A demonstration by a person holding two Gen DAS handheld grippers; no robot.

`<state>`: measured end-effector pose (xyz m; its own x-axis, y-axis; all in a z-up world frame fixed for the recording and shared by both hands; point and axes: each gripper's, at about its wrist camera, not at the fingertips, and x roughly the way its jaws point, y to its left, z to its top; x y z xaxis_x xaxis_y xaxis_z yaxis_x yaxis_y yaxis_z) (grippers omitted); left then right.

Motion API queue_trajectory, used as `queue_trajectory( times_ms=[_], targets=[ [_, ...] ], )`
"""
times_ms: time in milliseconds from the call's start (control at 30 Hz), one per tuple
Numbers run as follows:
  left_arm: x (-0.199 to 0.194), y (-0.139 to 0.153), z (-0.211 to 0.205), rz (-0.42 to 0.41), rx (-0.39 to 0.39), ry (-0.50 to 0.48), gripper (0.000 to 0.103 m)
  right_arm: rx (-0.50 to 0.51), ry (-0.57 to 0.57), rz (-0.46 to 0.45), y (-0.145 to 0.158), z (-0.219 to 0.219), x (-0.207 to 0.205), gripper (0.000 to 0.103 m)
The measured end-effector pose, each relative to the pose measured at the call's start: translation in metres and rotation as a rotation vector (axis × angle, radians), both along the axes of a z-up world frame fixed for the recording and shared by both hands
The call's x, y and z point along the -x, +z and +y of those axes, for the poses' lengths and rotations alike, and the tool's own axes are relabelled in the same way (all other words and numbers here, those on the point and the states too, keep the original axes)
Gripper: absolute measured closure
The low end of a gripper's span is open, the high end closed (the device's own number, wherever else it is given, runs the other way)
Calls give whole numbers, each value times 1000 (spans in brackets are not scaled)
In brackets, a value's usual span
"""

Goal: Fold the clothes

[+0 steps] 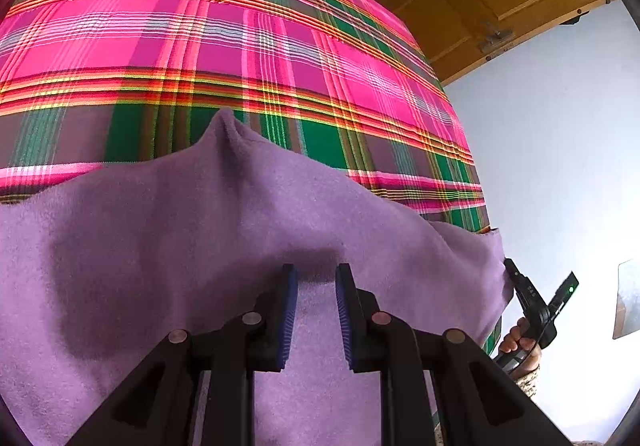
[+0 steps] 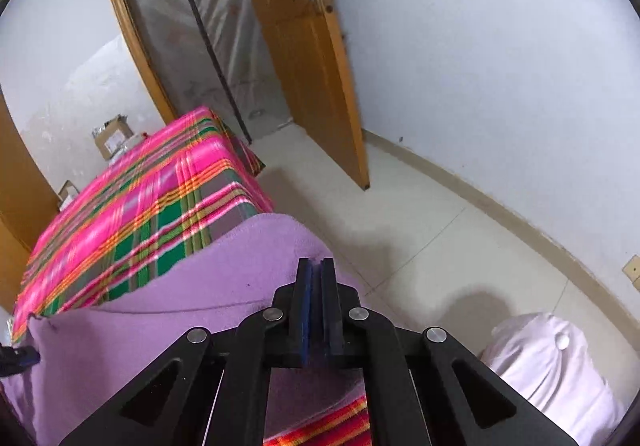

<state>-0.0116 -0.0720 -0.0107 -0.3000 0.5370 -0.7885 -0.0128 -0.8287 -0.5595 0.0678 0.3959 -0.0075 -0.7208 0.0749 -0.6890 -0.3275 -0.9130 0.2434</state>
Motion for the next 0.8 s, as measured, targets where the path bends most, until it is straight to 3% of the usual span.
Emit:
queue_trajectory(
  times_ms=[100,233,367,533,700,800],
  targets=[
    [0,0,1,3,2,0,83,-3,6,-35,-2,-2,6,96],
    [0,0,1,3,6,1,83,-5,0,20,12,2,2,92],
    [-1,0,0,2,9,-3,83,54,103,43,20,1,21,64],
    [-2,-1,-2,3,-4,5,83,61,198,-47,9,-6,60,61],
    [-1,-1,-2,0,-6,5,83,87,202,-95,-5,-8,69,61],
    [-1,-1,-2,0,-5,5,83,84,192,-113,-9,-10,72,74]
  ],
)
